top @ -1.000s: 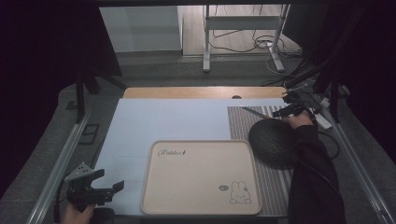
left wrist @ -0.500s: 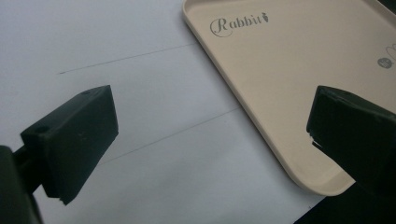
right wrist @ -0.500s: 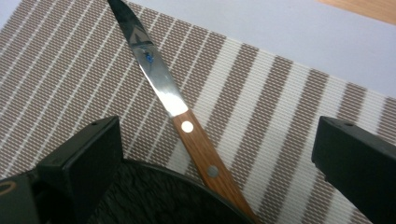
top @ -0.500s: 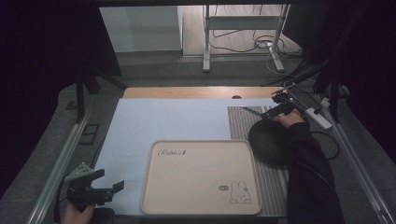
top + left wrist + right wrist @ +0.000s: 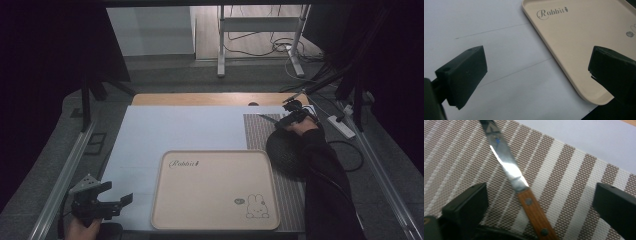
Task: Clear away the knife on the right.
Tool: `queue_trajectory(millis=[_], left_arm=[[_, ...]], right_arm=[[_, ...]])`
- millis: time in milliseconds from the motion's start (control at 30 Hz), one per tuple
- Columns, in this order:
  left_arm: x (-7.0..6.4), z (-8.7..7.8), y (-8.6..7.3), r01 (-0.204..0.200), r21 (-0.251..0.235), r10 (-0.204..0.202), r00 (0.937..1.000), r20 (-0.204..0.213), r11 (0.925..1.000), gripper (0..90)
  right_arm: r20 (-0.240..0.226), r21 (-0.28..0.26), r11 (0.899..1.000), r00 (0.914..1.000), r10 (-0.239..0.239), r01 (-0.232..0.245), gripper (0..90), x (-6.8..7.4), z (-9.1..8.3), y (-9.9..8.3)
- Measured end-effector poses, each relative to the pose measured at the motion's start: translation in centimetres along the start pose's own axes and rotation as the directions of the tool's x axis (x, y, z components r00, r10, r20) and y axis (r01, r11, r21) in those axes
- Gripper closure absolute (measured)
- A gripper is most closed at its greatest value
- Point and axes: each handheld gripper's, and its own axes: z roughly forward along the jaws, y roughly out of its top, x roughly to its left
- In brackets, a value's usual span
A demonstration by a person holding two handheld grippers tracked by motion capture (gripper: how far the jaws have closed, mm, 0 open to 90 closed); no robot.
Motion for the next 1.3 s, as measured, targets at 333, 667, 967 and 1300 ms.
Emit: queue_trajectory(millis=[333,667,967,1300], left_arm=[[0.0,0.0,0.0,-0.003,0.002,0.003,1.0000,-0.002,1.0000,2.1],[0.0,0.0,0.0,-0.001,0.002,0.001,1.0000,-0.004,1.0000,2.1],[0.0,0.0,0.0,0.002,-0.001,-0.002,1.0000,-0.004,1.0000,2.1],[0.0,0.0,0.0,0.002,-0.001,-0.002,1.0000,-0.004,1.0000,2.1]], right_arm=[[-0.036,-0.043,0.998,0.9987,-0.037,0.035,58.6,-1.3,-1.3,-0.6],[-0.092,-0.066,0.996,0.9941,-0.058,0.052,77.5,-2.7,-1.7,-1.5],[-0.058,-0.042,0.998,0.9974,-0.043,0.041,77.7,-5.1,-2.6,-2.9],[-0.021,-0.046,0.998,0.9992,-0.034,0.033,77.7,-6.2,-4.6,-4.0]])
